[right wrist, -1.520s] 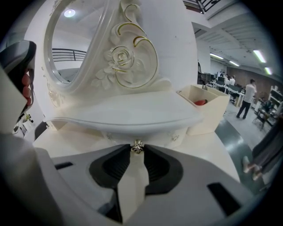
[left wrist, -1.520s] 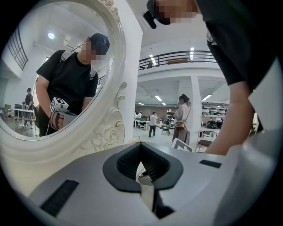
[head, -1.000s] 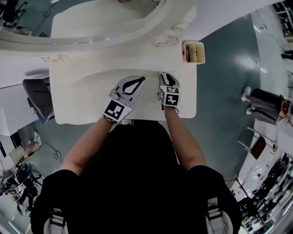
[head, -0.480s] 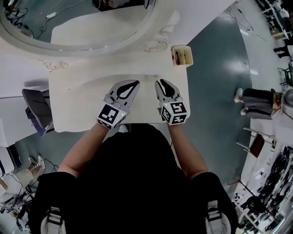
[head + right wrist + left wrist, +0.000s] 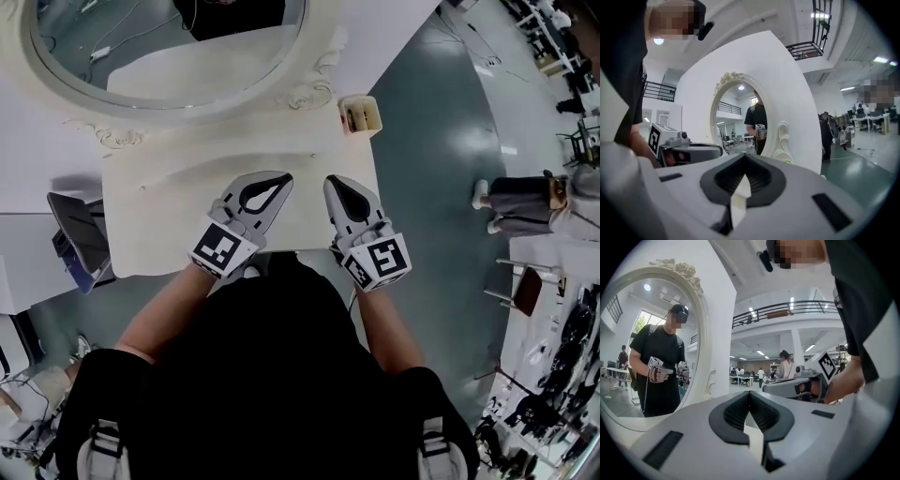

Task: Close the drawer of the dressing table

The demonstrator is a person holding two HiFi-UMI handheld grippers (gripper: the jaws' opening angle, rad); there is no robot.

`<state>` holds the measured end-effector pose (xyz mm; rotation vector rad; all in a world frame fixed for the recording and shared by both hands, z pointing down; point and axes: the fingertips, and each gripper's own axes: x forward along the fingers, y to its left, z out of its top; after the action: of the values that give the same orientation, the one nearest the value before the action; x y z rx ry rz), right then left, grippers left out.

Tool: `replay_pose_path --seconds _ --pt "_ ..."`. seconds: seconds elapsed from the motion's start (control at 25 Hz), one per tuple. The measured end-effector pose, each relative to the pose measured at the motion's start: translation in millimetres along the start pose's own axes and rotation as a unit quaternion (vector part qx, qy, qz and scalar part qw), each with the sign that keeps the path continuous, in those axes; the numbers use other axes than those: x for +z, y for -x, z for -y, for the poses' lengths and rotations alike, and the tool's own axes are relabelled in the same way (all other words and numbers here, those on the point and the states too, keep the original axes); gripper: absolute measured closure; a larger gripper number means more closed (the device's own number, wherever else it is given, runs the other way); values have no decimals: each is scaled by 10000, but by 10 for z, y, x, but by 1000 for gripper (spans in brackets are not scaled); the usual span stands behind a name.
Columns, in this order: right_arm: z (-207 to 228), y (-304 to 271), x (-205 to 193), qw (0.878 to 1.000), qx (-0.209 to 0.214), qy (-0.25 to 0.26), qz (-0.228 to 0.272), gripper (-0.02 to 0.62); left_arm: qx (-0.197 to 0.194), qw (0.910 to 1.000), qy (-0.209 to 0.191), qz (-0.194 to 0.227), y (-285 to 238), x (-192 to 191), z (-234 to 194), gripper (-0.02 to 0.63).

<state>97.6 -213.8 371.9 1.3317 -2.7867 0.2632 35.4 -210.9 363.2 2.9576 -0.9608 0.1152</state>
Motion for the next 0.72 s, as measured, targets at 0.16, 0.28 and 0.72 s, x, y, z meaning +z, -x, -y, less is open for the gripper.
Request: replay_pose_path --seconds 0.16,0.28,0.72 --pt "-184 164 197 9998 60 102 173 592 -119 9999 40 55 98 171 140 615" --pt "-293 268 298 9995 93 182 237 592 -183 9997 2 162 163 294 217 615" --pt "-557 477 543 9984 150 390 394 592 -205 9995 -57 228 373 468 320 615"
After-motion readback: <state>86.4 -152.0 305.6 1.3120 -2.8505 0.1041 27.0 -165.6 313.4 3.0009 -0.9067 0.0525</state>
